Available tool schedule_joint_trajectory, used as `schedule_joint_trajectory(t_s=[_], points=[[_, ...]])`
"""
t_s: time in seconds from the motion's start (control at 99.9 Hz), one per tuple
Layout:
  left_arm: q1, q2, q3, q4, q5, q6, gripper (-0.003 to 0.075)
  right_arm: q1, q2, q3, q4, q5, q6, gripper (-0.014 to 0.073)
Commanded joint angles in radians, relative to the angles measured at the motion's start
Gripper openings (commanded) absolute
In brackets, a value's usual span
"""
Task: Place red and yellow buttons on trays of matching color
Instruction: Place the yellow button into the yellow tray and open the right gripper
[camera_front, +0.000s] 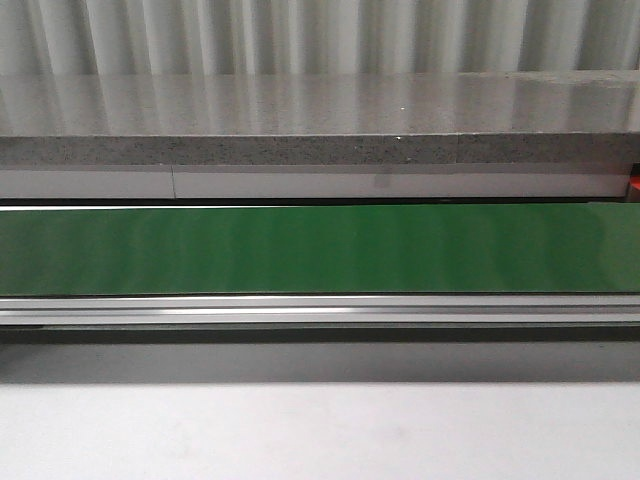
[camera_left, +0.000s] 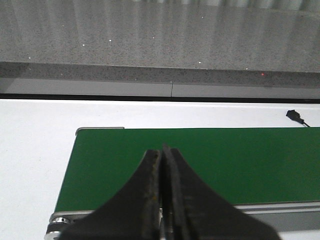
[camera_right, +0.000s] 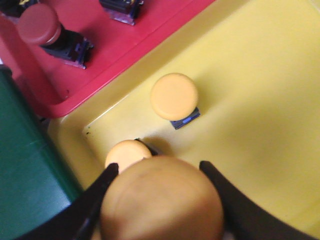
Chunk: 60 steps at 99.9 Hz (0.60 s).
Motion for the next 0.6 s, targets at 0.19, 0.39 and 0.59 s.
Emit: schedule_joint_trajectory(t_s=[0.19, 0.39, 0.59], points=[[-0.009, 0.011, -0.026, -0.004, -0.079, -0.004, -0.002, -0.08, 0.033, 0.052, 0.014, -0.162, 0.041, 0.0213], [-0.009, 0.011, -0.026, -0.004, -0.079, -0.004, -0.002, -0.087, 0.101, 0.053, 0.014, -0.213, 0.054, 0.0213], [-0.009, 0.011, -0.026, -0.004, -0.079, -0.004, -0.002, -0.087, 0.201, 0.053, 0.014, -0.243, 0.066, 0.0213]])
